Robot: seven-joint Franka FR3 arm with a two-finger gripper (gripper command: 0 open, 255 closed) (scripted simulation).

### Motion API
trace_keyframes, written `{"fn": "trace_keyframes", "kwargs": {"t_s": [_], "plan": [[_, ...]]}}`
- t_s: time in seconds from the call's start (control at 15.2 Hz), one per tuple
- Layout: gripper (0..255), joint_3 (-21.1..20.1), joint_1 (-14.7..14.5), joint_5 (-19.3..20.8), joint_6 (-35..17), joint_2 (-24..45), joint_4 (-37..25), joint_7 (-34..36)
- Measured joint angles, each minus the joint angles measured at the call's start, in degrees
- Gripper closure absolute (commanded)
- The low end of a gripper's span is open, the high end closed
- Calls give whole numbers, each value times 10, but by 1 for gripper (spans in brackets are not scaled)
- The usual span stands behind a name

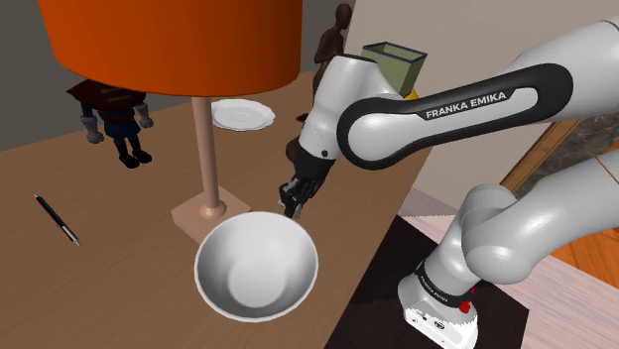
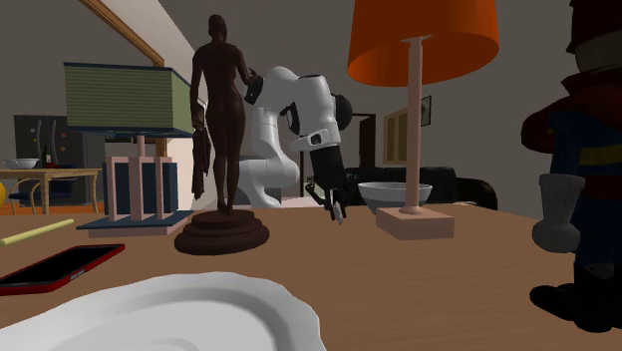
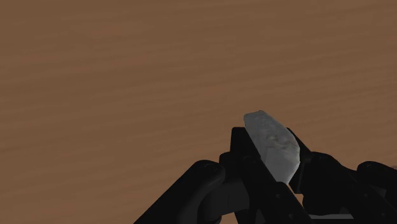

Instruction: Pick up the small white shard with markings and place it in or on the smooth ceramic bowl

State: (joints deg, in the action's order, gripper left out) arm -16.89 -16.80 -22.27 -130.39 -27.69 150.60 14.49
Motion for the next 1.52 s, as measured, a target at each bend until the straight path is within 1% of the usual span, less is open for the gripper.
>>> {"fn": "trace_keyframes", "kwargs": {"t_s": [0.2,0.33,0.79,1.52], "plan": [[255,0,0,0,0,0,0,0],[255,1,1,2,10,-4,-6,2],[255,11,5,14,71,-30,-41,12],[255,21,11,30,158,-49,-111,30]]}}
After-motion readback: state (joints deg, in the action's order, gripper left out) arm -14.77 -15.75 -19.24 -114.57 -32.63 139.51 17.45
